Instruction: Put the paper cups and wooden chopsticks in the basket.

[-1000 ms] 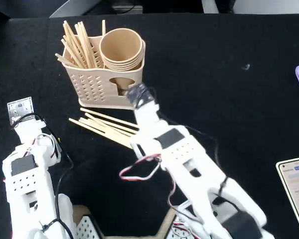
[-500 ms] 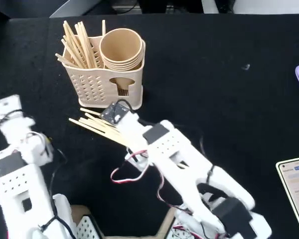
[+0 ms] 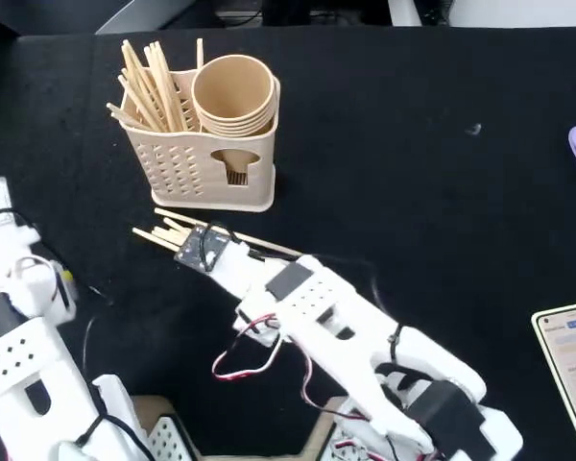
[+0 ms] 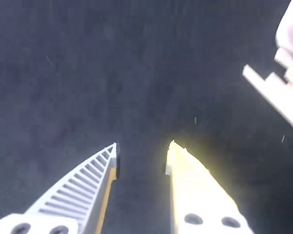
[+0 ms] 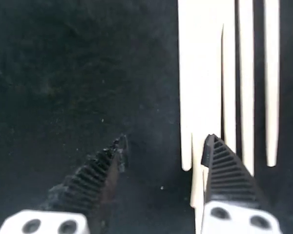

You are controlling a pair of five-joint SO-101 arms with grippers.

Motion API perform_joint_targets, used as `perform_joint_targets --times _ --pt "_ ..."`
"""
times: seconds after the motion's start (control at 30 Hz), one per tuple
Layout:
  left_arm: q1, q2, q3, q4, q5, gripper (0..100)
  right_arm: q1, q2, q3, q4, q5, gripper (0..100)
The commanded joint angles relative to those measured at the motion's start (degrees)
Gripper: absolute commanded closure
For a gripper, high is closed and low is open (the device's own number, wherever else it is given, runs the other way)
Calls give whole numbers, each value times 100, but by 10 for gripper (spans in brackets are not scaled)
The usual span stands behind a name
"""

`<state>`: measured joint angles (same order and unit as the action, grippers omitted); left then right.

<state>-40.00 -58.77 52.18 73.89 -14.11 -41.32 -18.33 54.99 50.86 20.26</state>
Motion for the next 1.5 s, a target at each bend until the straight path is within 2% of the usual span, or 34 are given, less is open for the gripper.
perform_joint_targets --times 0.0,0.1,0.23,0.5,0.63,0.8,0.97,1.17,1.23,1.37,1.47 --pt "145 -44 558 -290 44 827 -70 391 -180 -114 53 750" --pt "611 -44 1156 -712 536 827 -70 927 -400 -97 53 750" --pt "848 -53 1613 -1152 589 827 -9 1200 -479 -97 -9 760" --pt "840 -53 1701 -1222 598 827 -18 154 -127 167 -290 989" --pt "848 -53 1701 -1222 598 827 -18 -611 -136 949 -273 988" --pt "848 -53 1701 -1222 598 827 -18 -1429 -92 1451 -264 987" --pt "848 -53 1701 -1222 598 827 -18 -1341 -92 1108 -264 987" --pt "848 -53 1710 -1222 598 827 -53 -374 -84 651 -264 985" --pt "848 -53 1710 -1222 598 827 -105 -84 -207 668 -299 946" --pt "848 -53 1710 -1222 598 827 -440 207 -356 677 -299 776" --pt "848 -53 1763 -1231 589 827 -677 207 -435 677 -308 764"
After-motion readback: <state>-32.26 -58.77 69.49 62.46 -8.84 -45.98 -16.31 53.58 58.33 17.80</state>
